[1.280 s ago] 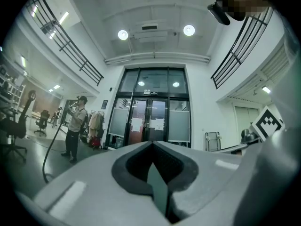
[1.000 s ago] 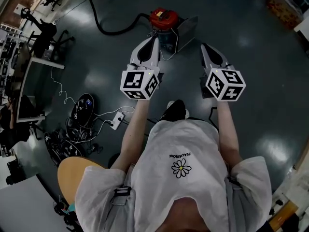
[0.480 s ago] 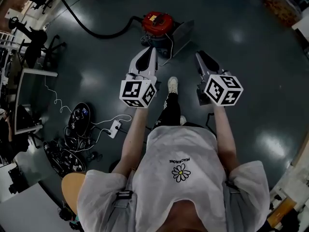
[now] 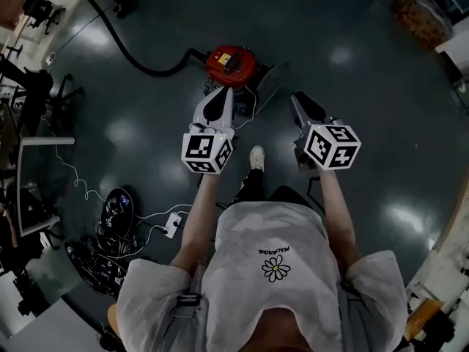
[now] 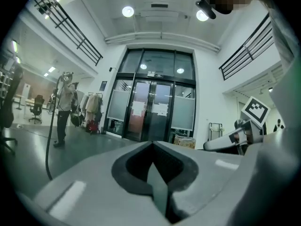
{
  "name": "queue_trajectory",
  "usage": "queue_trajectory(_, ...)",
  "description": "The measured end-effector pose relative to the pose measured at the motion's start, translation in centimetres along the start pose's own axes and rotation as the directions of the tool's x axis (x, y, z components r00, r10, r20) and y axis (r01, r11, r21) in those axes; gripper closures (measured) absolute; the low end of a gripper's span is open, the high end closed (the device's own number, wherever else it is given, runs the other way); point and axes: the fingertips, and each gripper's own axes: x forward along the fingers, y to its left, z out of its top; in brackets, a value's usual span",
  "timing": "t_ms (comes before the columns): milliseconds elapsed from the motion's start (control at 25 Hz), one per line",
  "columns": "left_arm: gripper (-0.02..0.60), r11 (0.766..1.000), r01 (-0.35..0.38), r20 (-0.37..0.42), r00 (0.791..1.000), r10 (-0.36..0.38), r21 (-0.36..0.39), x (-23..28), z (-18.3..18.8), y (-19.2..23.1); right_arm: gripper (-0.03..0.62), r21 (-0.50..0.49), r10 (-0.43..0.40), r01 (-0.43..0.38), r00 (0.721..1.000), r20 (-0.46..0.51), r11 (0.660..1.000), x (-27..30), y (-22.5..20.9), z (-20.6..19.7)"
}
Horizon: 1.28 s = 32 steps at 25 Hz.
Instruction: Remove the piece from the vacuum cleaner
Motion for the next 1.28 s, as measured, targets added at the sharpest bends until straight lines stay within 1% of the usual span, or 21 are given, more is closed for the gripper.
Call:
queue_trajectory(120,0.58,1.0,0.006,-0.046,0.999,-0.006,-0.001,3.0,-1.4,2.8,0.502,0.012,-0.026,0.026,0.999,-0.027,1.0,3.2,-1.6,0.0)
queue_trajectory(240,0.58,1.0,0.023,-0.108,0.994,-0.021,0.014,6.2,-3.9,4.7,0.511,0.018,-0.06,0.061,0.996,-0.068,0.998,6.6,-4.1,-0.9)
queue_trajectory(280,0.58,0.999,0.031,-0.131,0.991,-0.028,0.019,7.2,-5.0,5.2,0.514,0.023,-0.068,0.07,0.994,-0.082,0.997,7.7,-5.0,-1.4)
queue_trajectory(400,0.58,0.998,0.053,-0.201,0.979,-0.044,0.036,10.1,-9.2,6.6,0.482,0.05,-0.061,0.067,0.99,-0.124,0.996,11.3,-7.7,-3.6)
queue_trajectory(520,0.58,0.995,0.077,-0.276,0.96,-0.058,0.058,13.7,-14.7,8.4,0.456,0.095,-0.059,0.077,0.982,-0.18,0.992,16.2,-11.1,-7.2)
queue_trajectory(720,0.58,0.991,0.107,-0.364,0.929,-0.07,0.084,20.2,-24.9,11.6,0.407,0.162,-0.07,0.121,0.954,-0.291,0.979,24.5,-17.0,-14.9)
queue_trajectory(800,0.58,0.991,0.102,-0.387,0.92,-0.061,0.085,22.3,-28.4,12.8,0.392,0.207,-0.063,0.135,0.945,-0.321,0.969,27.4,-18.9,-17.4)
queue_trajectory(920,0.58,0.995,0.078,-0.414,0.909,-0.046,0.059,24.4,-32.9,13.8,0.368,0.26,-0.067,0.174,0.924,-0.376,0.95,30.5,-21.3,-20.9)
queue_trajectory(1080,0.58,0.999,0.042,-0.467,0.884,-0.021,0.033,25.6,-37.7,14.2,0.352,0.272,-0.085,0.23,0.886,-0.455,0.934,32.9,-23.5,-24.7)
queue_trajectory(1200,0.581,0.999,0.029,-0.504,0.863,-0.015,0.02,26.2,-39.9,14.8,0.347,0.273,-0.08,0.249,0.857,-0.509,0.929,34.7,-23.8,-26.8)
queue_trajectory(1280,0.58,0.999,0.03,-0.534,0.846,-0.013,0.024,26.4,-41.1,15.1,0.345,0.26,-0.095,0.271,0.839,-0.536,0.927,35.6,-24.1,-28.0)
